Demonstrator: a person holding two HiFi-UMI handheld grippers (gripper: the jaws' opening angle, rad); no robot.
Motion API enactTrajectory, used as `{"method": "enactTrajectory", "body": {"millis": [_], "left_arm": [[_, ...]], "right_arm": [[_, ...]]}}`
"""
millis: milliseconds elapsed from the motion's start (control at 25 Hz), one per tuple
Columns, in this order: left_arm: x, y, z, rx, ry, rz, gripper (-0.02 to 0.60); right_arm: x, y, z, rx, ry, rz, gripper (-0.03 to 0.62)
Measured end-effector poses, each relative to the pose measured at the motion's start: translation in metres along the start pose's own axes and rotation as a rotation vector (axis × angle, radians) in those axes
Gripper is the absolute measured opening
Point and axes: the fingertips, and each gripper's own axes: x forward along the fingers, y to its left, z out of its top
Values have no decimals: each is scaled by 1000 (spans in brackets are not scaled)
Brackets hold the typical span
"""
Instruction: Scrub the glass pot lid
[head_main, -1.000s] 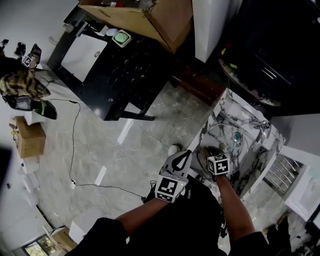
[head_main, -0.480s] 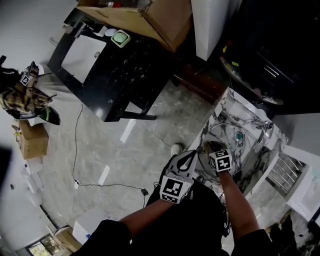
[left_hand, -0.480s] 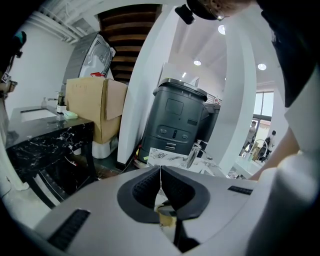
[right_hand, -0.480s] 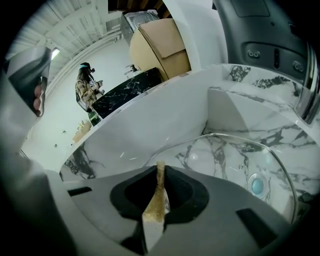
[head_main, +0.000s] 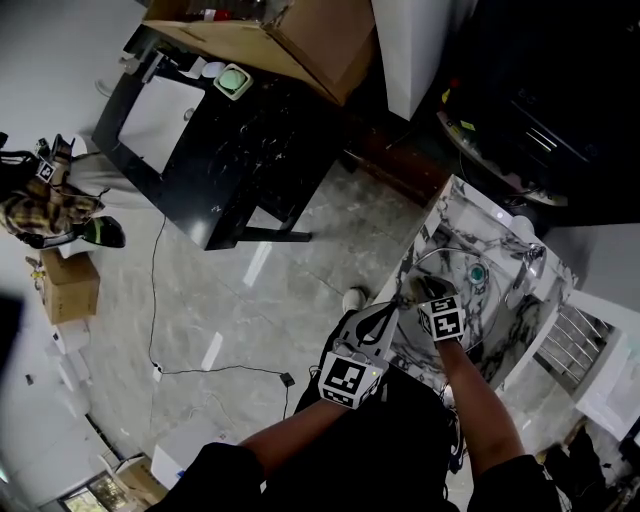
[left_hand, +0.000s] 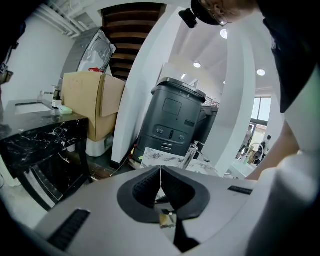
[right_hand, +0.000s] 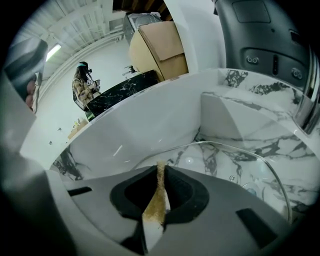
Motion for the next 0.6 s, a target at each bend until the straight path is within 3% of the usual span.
{"method": "enactTrajectory", "body": {"millis": [600], "left_arm": [[10, 6, 1, -4, 6, 10, 18]], "right_arm": [[4, -28, 5, 27, -28, -69, 59]]}}
